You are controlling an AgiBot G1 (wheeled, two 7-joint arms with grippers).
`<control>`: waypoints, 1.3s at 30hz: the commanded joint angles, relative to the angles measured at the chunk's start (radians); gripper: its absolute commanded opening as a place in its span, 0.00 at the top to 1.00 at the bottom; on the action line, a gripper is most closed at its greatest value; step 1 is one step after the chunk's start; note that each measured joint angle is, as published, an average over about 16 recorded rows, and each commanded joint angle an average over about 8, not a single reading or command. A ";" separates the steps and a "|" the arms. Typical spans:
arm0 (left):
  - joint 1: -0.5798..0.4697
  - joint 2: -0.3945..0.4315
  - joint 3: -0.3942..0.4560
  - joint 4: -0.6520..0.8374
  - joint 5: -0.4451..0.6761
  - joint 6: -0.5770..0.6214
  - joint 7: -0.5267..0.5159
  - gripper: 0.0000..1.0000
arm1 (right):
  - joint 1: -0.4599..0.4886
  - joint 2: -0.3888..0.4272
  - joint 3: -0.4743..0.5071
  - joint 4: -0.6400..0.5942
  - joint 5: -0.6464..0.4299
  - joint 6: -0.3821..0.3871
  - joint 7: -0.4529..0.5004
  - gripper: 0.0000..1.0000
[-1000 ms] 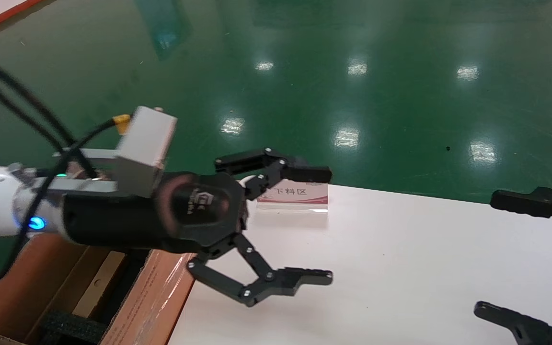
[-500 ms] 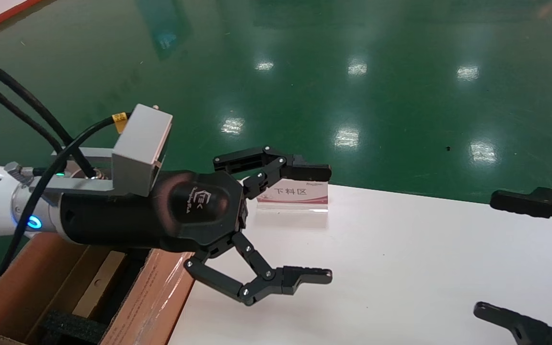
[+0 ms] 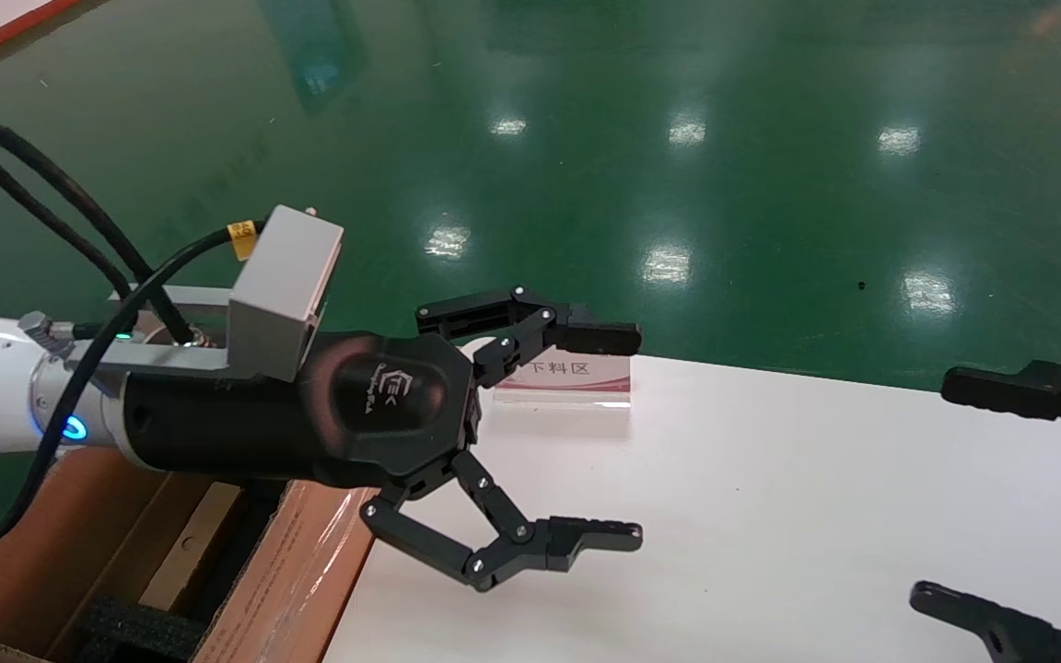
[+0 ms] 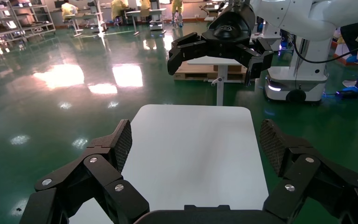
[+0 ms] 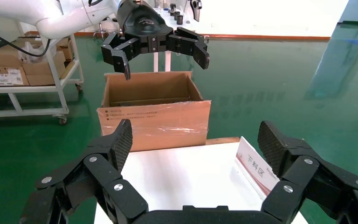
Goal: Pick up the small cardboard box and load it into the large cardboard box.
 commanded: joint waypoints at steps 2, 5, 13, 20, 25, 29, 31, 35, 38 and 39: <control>-0.001 0.000 0.001 0.000 0.000 0.000 0.000 0.00 | 0.000 0.000 0.000 0.000 0.000 0.000 0.000 0.00; -0.002 0.000 0.003 0.000 0.000 0.000 0.000 0.00 | 0.000 0.000 0.000 0.000 0.000 0.000 0.000 0.00; -0.003 0.000 0.005 0.001 0.001 -0.001 -0.001 0.00 | 0.000 0.000 0.000 0.000 0.000 0.000 0.000 0.00; -0.004 0.000 0.006 0.001 0.001 -0.002 -0.001 0.00 | 0.000 0.000 0.000 0.000 0.000 0.000 0.000 0.00; -0.004 0.000 0.006 0.001 0.002 -0.002 -0.001 0.00 | 0.000 0.000 0.000 0.000 0.000 0.000 0.000 0.00; -0.004 0.000 0.006 0.001 0.002 -0.002 -0.001 0.00 | 0.000 0.000 0.000 0.000 0.000 0.000 0.000 0.00; -0.004 0.000 0.007 0.001 0.002 -0.002 -0.001 0.00 | 0.000 0.000 0.000 0.000 0.000 0.000 0.000 0.00; -0.005 0.000 0.007 0.001 0.002 -0.002 -0.001 0.00 | 0.000 0.000 0.000 0.000 0.000 0.000 0.000 0.00; -0.005 0.000 0.007 0.001 0.002 -0.002 -0.001 0.00 | 0.000 0.000 0.000 0.000 0.000 0.000 0.000 0.00; -0.005 0.000 0.007 0.001 0.002 -0.002 -0.001 0.00 | 0.000 0.000 0.000 0.000 0.000 0.000 0.000 0.00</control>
